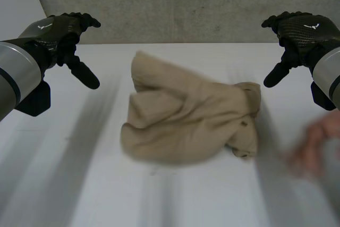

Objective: Fold the shorts.

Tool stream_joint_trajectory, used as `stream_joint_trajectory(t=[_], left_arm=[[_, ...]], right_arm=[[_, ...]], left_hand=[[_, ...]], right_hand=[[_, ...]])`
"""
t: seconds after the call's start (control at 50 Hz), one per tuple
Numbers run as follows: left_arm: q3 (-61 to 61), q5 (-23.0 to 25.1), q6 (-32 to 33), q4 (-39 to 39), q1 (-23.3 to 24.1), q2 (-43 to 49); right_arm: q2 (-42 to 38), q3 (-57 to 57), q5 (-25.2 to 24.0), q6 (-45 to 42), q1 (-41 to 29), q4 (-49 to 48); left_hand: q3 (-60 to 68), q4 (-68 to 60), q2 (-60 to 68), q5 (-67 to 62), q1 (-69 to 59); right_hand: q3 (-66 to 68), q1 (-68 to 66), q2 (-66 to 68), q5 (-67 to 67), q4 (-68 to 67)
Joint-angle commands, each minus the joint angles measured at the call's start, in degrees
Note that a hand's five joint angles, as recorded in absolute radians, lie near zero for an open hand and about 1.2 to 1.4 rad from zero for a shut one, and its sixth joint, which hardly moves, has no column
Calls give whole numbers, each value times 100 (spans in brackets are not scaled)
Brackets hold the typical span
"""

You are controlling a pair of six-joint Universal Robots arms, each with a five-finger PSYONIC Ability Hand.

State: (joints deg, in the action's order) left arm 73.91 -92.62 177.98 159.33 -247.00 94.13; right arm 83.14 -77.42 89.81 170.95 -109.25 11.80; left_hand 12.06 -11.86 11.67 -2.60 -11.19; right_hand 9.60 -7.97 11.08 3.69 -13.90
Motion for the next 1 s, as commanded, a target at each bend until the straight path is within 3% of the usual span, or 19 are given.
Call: stream_joint_trajectory(t=[0.02,0.26,0.42,0.5,0.62,0.7,0.8,0.92,1.0], left_arm=[[18,-2,0,89,-15,0],[71,7,9,124,-15,62],[448,7,53,133,90,228],[799,-19,44,159,248,501],[1862,-54,35,1124,635,914],[2504,-133,44,2074,811,1160],[2927,-353,44,2839,969,1520],[2901,-432,70,2972,1083,1863],[2866,-441,70,3007,1083,1986]], right_arm=[[9,-54,-218,-9,0,7],[-8,-71,-297,-193,-52,-2],[-78,-325,-526,-1737,-246,427],[-70,-651,-509,-2057,-184,806],[-96,-1397,-552,-1302,-176,526],[-192,-2196,-570,-275,139,-395],[-394,-2699,-763,272,413,-1030],[-983,-2752,-992,422,413,-1162],[-1229,-2708,-983,510,405,-1346]], left_hand=[[-206,186,-167,260,119],[-206,186,-167,260,119],[-100,81,-62,155,14],[-100,80,-62,154,14],[51,-71,89,3,-137],[102,-121,140,-47,-188],[118,-138,157,-64,-205],[135,-155,174,-81,-222],[503,-523,542,-449,-590]], right_hand=[[40,-203,-108,-369,390],[40,-203,-108,-369,390],[282,-444,134,-128,149],[621,-783,472,211,-190],[604,-766,456,194,-173],[721,-883,573,311,-290],[789,-951,641,379,-358],[1040,-1203,892,631,-610],[2082,-2244,1934,1672,-1651]])
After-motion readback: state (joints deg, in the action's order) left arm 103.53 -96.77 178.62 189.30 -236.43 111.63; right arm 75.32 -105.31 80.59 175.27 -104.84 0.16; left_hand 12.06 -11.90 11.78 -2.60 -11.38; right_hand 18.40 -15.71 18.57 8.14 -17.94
